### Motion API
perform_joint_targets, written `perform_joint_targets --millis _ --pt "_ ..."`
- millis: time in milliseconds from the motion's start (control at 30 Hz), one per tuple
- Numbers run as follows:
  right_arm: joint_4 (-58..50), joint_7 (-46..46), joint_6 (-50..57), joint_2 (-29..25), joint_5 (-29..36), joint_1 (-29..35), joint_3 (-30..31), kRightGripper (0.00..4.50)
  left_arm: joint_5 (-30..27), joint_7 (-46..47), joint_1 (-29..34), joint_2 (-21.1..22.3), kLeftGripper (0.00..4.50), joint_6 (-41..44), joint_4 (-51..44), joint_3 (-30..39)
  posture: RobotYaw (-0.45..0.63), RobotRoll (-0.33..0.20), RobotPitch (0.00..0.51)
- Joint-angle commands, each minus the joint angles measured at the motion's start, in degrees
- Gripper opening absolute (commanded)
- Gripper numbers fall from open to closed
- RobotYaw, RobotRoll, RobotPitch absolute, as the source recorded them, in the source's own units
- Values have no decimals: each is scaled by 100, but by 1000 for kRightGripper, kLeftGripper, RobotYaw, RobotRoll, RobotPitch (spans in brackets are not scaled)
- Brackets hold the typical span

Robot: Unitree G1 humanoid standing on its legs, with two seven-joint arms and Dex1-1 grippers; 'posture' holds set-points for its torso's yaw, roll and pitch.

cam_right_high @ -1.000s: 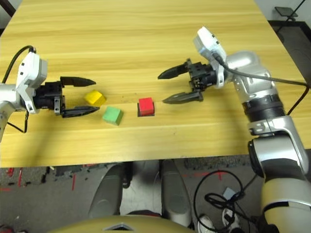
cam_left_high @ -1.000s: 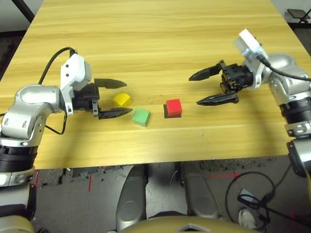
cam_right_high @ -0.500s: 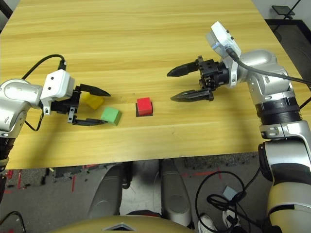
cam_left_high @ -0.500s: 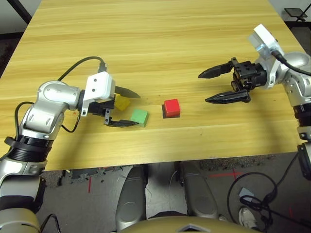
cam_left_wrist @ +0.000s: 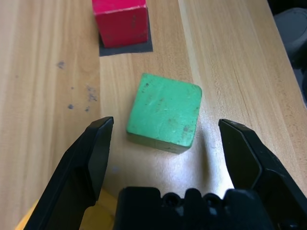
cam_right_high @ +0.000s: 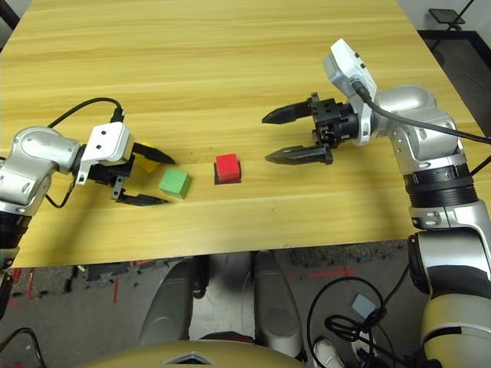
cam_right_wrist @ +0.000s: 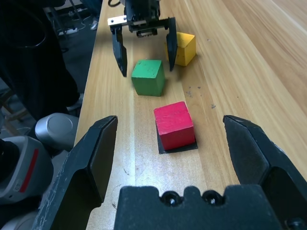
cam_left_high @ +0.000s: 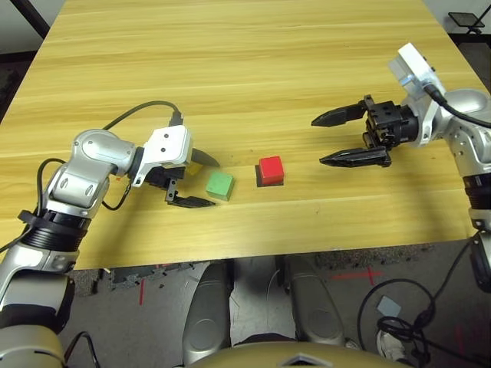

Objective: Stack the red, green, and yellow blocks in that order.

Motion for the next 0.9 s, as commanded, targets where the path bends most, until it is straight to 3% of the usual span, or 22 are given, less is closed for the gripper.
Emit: perform_joint_targets --millis 33,100,267,433,533,733,900 --pt "-182 -9 38 21 1 57 -110 4486 39 42 -2 -50 4311 275 -151 -120 106 -56 279" --pt "-153 -6 21 25 -13 58 -116 4500 -29 88 10 -85 3870 526 -315 -101 108 -55 278" --pt "-114 -24 -8 50 -43 61 -134 4500 -142 222 -41 -55 2081 1104 -680 -22 113 -53 275" --pt "-7 -1 -63 56 -89 53 -163 4500 -351 172 -319 184 2048 1878 -1283 63 124 -46 271" --pt "7 54 -80 36 -117 90 -166 4500 -486 193 -845 179 2048 2222 -1399 108 131 -40 270" --pt "-39 329 -328 2 -218 312 -83 4500 -686 330 -1870 -79 2048 2900 -1392 -22 137 -18 269" --pt "-22 502 -634 49 -358 451 -36 4500 -671 630 -2109 -510 2048 3072 -1397 -196 123 -11 268"
